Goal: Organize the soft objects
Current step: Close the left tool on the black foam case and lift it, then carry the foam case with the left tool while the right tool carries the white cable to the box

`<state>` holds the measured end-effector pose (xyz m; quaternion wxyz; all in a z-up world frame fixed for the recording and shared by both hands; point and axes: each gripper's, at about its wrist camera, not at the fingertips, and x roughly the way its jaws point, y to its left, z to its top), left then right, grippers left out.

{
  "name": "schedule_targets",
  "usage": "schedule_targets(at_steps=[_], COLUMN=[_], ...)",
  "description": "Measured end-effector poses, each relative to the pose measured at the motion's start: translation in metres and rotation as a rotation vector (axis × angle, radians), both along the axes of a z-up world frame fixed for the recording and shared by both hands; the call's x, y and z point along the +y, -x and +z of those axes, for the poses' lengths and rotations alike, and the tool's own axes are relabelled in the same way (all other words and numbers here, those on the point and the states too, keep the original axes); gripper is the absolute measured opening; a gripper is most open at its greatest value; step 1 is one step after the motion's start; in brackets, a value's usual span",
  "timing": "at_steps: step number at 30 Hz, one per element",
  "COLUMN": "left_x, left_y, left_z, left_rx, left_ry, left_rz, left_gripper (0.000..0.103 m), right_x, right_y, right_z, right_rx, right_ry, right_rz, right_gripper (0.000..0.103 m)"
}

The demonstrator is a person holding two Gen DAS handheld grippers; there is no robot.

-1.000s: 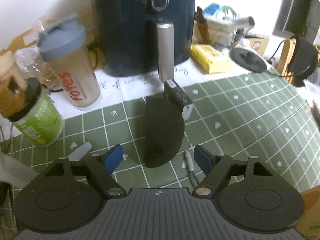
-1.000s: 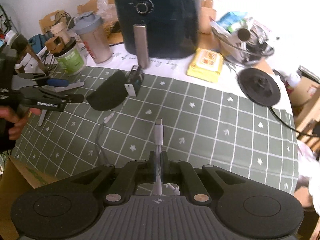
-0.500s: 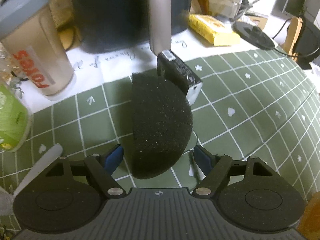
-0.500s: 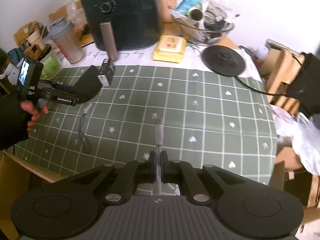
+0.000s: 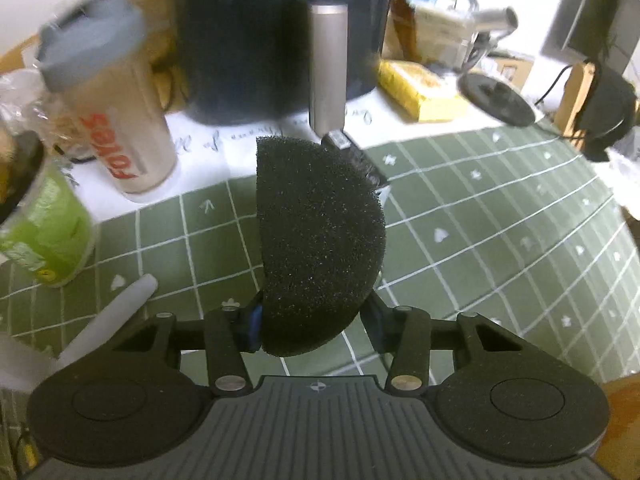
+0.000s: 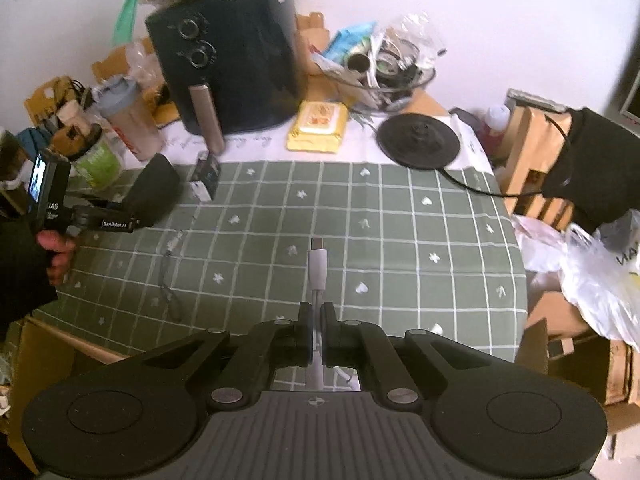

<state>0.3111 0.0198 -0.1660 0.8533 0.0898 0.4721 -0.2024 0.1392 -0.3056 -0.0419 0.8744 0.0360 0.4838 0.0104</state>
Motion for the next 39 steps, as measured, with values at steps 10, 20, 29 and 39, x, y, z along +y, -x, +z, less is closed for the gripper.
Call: schedule_targets(at_steps=[10, 20, 29, 39], left_x=[0.002, -0.006, -0.016, -0.018], left_y=[0.054, 0.109, 0.155, 0.199], left_z=[0.062, 0.108, 0.134, 0.145], left_rx=[-0.067, -0.114, -0.160, -0.140], left_ry=[0.069, 0.134, 0.190, 0.215], left_rz=[0.060, 0.079, 0.076, 0.089], left_gripper=[0.046, 0.046, 0.046, 0.046], right_x=[0.011, 0.020, 0.026, 0.054], right_y=[0.007, 0.024, 0.043, 0.068], right_z=[0.015, 0.012, 0.000, -0.021], right_rx=[-0.034, -0.007, 0.055, 0.111], right_ry=[-0.142, -0.282, -0.383, -0.289], right_rz=[0.072, 0.107, 0.096, 0.177], right_gripper=[0.006, 0.006, 0.006, 0.057])
